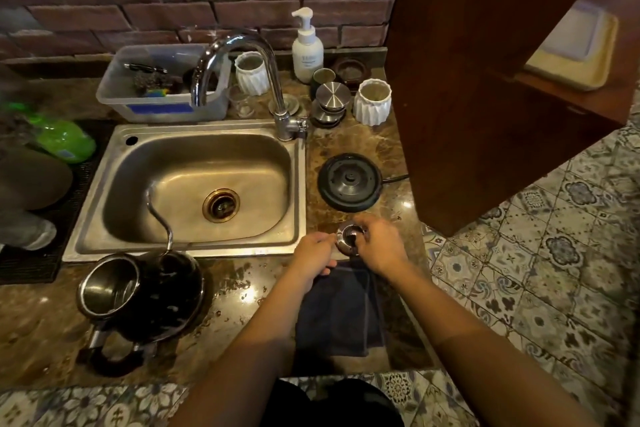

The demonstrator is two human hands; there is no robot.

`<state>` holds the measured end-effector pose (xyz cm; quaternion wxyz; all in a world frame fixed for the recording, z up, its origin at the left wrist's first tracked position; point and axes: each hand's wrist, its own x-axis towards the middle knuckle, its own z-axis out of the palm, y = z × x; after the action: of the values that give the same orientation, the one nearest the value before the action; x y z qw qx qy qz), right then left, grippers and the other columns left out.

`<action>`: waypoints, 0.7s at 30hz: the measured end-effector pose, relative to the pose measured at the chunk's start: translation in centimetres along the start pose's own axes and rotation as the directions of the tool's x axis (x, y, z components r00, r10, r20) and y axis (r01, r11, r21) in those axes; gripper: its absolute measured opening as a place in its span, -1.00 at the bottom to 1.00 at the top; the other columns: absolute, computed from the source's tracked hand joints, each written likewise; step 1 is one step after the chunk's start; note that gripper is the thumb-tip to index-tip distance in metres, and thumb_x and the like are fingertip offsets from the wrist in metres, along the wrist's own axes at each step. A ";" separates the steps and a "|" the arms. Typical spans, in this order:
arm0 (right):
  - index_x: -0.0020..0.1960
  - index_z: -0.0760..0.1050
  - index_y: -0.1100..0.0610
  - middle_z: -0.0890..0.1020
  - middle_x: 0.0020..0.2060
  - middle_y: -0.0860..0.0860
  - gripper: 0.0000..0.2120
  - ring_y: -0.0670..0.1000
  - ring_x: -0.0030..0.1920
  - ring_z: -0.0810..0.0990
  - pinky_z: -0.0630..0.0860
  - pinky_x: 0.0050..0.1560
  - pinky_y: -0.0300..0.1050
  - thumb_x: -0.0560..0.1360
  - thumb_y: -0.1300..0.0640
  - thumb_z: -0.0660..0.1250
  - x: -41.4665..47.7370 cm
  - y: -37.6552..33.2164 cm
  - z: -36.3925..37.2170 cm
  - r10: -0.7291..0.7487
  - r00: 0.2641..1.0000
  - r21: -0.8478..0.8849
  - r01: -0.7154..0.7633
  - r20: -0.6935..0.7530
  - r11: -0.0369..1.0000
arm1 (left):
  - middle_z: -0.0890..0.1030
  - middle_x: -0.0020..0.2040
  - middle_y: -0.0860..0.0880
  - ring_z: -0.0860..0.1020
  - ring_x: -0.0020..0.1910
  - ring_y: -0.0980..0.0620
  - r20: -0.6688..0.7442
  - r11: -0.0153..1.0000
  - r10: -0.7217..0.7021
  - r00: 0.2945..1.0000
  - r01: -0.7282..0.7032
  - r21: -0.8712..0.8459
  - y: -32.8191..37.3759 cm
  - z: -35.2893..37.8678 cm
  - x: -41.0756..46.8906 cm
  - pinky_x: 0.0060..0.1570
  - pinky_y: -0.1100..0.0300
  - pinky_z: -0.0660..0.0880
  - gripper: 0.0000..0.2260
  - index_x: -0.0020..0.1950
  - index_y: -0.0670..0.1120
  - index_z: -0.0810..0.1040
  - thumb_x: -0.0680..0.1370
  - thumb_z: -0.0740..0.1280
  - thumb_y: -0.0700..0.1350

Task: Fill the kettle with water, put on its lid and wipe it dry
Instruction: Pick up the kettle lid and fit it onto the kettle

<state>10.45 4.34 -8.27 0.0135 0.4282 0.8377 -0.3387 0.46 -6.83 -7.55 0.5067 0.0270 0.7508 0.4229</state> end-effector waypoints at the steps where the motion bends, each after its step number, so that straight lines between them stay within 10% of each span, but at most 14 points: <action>1: 0.28 0.60 0.05 0.65 0.21 0.09 -0.66 0.14 0.21 0.60 0.53 0.26 -0.01 0.53 0.18 0.32 0.1 0.2 0.0 -0.037 0.999 -0.039 0.037 0.009 0.999 | 0.59 -0.04 0.00 0.59 -0.23 0.01 -0.008 0.999 -0.029 1.000 0.028 -0.024 -0.1 0.2 0.3 -0.33 0.20 0.50 -0.75 0.27 -0.08 0.54 0.66 0.26 0.00; 21: 0.23 0.65 0.13 0.65 0.08 0.10 -0.75 0.09 0.09 0.59 0.44 0.10 -0.13 0.57 0.19 0.36 -0.2 1.8 0.3 -0.236 0.970 -0.027 0.234 -0.063 0.972 | 0.67 -0.02 -0.02 0.60 -0.28 0.03 -0.068 0.934 -0.178 0.982 0.147 -0.325 -1.2 1.1 1.4 -0.33 0.22 0.50 -0.71 0.26 -0.13 0.60 0.68 0.22 -0.01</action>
<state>11.76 4.76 -9.49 -0.0500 0.3367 0.8858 -0.3154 1.14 -6.28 -9.49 0.5010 -0.1378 0.6957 0.4960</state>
